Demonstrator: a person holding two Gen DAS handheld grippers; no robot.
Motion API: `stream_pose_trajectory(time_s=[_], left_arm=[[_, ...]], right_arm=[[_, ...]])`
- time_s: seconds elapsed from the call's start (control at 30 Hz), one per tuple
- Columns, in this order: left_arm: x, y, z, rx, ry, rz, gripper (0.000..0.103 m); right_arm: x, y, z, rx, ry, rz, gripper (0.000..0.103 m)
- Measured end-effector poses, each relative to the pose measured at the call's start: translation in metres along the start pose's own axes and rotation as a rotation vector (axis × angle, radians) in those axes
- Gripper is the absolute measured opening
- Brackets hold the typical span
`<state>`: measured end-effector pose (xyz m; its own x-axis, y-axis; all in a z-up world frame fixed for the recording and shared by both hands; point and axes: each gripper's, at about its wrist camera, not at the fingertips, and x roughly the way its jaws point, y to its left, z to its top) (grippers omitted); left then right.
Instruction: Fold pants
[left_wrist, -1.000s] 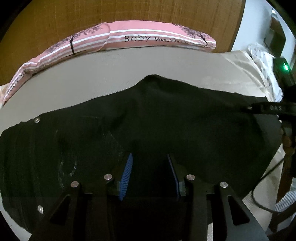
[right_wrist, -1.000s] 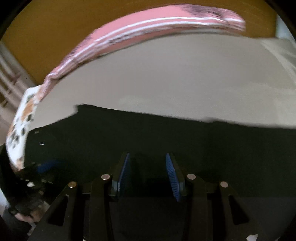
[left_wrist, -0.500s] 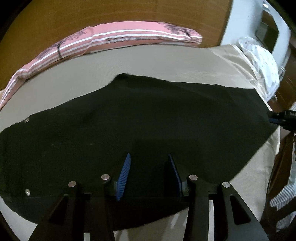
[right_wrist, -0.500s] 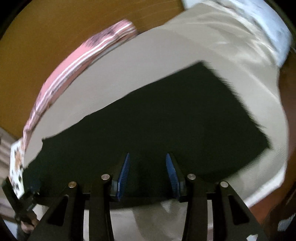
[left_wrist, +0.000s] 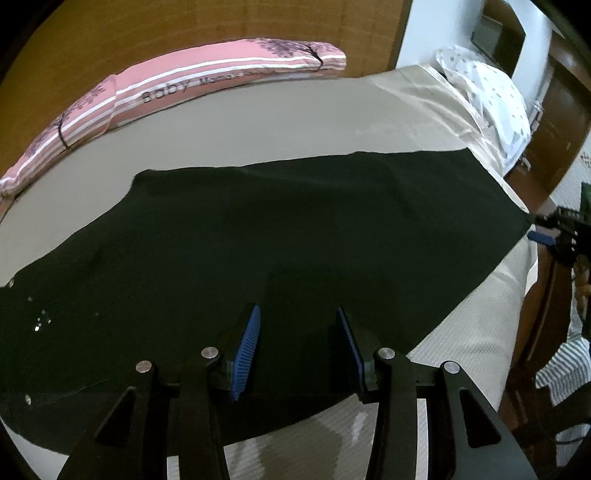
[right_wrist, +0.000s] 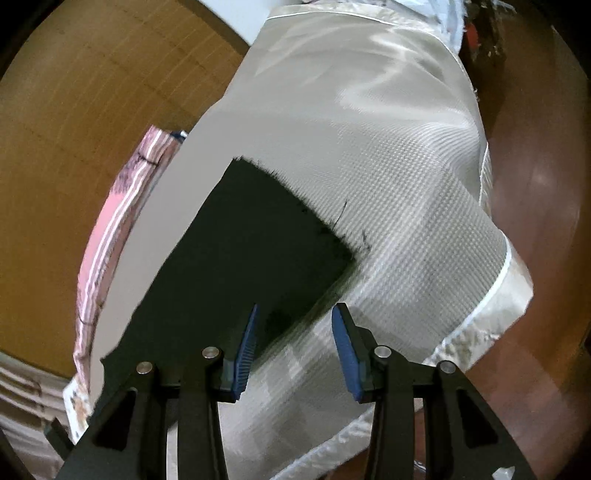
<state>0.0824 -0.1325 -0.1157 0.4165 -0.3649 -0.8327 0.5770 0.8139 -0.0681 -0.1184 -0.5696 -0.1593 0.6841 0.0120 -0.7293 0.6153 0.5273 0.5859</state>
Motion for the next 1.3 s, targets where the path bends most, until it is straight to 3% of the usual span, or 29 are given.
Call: stream_pose_trajectory(time_s=[0.27,0.4,0.6,0.7,0.77,1.03,1.3], left_arm=[[0.020,-0.009,0.006,-0.015,0.041,-0.002,0.044],[0.025,-0.011,0.006,-0.010,0.031,0.010,0.045],[0.026,-0.006,0.009,-0.040,0.024,-0.017,0.049],[0.017,0.011,0.010,-0.140,0.006,-0.107,0.049],[0.009,0.025,0.010,-0.194,-0.015,-0.128,0.049],[-0.030,0.084,-0.005,-0.333,-0.085,-0.085,0.051],[-0.047,0.126,-0.035,-0.423,-0.110,-0.052,0.053]], right_arm=[[0.018,-0.014,0.026,0.068,-0.052,0.058,0.027],[0.024,-0.012,0.031,0.056,-0.042,0.049,0.011],[0.013,0.009,0.031,0.032,-0.046,0.089,0.009],[0.005,0.045,0.030,-0.020,-0.039,0.158,0.009],[0.006,0.073,0.024,-0.066,-0.022,0.180,0.009],[0.038,0.204,-0.018,-0.276,0.115,0.298,0.009],[0.080,0.309,-0.110,-0.495,0.337,0.391,0.009]])
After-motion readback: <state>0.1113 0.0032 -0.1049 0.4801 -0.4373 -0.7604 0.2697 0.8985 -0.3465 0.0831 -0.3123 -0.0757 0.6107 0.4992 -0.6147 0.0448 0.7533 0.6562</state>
